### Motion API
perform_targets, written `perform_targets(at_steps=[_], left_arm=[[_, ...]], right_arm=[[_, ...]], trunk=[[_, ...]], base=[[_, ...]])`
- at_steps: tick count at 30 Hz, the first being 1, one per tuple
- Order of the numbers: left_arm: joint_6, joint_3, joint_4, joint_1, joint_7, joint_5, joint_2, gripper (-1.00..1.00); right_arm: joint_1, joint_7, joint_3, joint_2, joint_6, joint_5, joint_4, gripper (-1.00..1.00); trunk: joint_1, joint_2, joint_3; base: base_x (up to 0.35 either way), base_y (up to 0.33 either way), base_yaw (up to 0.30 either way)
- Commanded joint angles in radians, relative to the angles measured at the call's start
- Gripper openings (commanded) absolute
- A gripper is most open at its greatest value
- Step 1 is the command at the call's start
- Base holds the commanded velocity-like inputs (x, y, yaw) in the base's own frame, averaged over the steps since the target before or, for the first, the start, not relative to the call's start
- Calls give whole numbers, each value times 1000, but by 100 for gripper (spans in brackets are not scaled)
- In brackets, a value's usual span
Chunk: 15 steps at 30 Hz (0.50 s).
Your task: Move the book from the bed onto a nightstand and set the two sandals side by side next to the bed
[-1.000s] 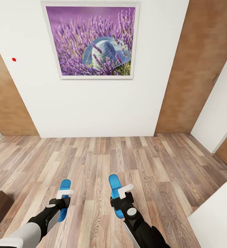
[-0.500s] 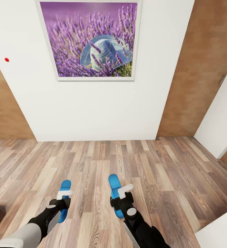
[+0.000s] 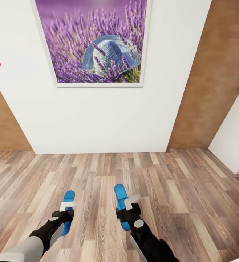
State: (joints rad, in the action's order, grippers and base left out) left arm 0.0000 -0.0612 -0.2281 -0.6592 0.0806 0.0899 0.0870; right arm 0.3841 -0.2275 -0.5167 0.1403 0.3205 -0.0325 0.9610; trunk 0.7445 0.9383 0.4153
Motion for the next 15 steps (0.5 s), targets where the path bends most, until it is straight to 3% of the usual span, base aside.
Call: perform_targets(at_steps=[1, 9, 15], left_arm=[[0, -7, 0, -1, 3, 8, 0, -100], [1, -7, 12, 1, 0, 7, 0, -100], [2, -9, 48, 26, -1, 7, -2, -100]], right_arm=[[1, -7, -2, -1, 5, -4, 1, -100], [-5, -12, 12, -13, -32, -8, -20, -100], [-27, -12, 47, -40, -134, -14, -162, -100]], trunk=[[1, 1, 1], [1, 1, 1], [1, 1, 1]], base=[[313, 0, 0], [280, 0, 0], [278, 0, 0]])
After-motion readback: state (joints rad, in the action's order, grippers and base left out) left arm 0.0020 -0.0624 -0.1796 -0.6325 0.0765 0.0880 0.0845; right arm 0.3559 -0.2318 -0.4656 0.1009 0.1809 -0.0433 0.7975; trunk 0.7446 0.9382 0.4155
